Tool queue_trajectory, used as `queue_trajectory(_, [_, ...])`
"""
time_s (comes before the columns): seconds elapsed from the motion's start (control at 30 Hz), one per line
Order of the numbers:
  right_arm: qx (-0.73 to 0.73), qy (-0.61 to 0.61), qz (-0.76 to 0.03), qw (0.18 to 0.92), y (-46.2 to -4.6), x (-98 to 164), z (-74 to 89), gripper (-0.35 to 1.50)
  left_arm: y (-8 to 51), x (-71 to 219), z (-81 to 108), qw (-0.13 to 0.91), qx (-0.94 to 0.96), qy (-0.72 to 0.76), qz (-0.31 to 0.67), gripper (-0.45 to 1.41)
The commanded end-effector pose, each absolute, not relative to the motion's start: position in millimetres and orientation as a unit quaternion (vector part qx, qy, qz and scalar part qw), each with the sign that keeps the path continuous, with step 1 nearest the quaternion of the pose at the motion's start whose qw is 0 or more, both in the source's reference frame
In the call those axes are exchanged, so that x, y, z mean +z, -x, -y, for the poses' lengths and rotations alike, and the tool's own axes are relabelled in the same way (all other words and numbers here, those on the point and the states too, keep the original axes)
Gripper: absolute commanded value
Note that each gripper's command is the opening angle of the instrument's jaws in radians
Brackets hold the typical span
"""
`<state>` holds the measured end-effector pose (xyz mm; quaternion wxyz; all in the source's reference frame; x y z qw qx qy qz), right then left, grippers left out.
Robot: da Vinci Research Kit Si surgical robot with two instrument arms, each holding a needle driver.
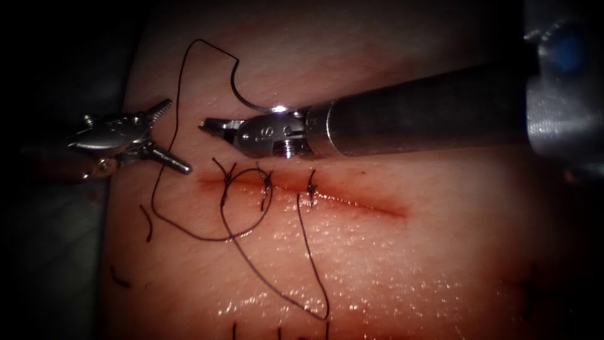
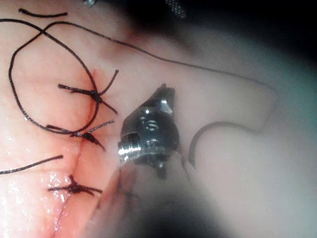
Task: Wound Closure
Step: Place the cut suture end onto the skin, then with the left gripper, pick up the needle.
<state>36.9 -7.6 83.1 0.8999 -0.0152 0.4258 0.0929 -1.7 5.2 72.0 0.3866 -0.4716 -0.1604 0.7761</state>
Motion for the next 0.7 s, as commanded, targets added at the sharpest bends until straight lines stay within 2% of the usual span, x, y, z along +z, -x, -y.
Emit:
queue_trajectory(0.03, [0.088,0.008,-0.42,0.903,-36.6,83,7.8,-0.35,2.3,72,-5.6,0.384,0.775,0.478,0.152,1.26])
queue_trajectory(0.07, [0.09,0.004,-0.416,0.905,-35.8,83,8.0,-0.35,2.3,71,-6.2,0.382,0.772,0.49,0.134,1.21])
queue_trajectory(0.4, [0.108,-0.019,-0.392,0.914,-29.7,81,8.5,-0.35,5.4,70,-7.0,0.354,0.788,0.494,0.097,1.15])
queue_trajectory(0.43, [0.114,-0.015,-0.392,0.913,-29.1,81,8.5,-0.28,5.8,70,-7.0,0.347,0.793,0.491,0.099,1.15])
queue_trajectory(0.5, [0.132,-0.007,-0.398,0.908,-26.7,79,8.3,0.24,7.3,71,-7.1,0.334,0.811,0.467,0.11,1.11])
queue_trajectory(0.53, [0.132,-0.007,-0.398,0.908,-26.7,79,8.3,0.24,7.3,71,-7.1,0.334,0.811,0.467,0.11,1.11])
queue_trajectory(0.57, [0.137,-0.003,-0.398,0.907,-25.9,79,8.3,0.37,7.7,72,-7.2,0.332,0.816,0.46,0.114,1.06])
queue_trajectory(0.6, [0.154,0.008,-0.403,0.902,-23.6,78,8.5,0.67,8.6,72,-7.3,0.325,0.824,0.448,0.121,0.83])
queue_trajectory(0.63, [0.165,0.011,-0.405,0.899,-22.2,77,8.7,0.81,9.3,73,-7.5,0.323,0.828,0.441,0.124,0.68])
queue_trajectory(0.7, [0.171,0.014,-0.405,0.898,-21.1,77,9.0,0.88,9.8,74,-7.7,0.313,0.834,0.439,0.12,0.66])
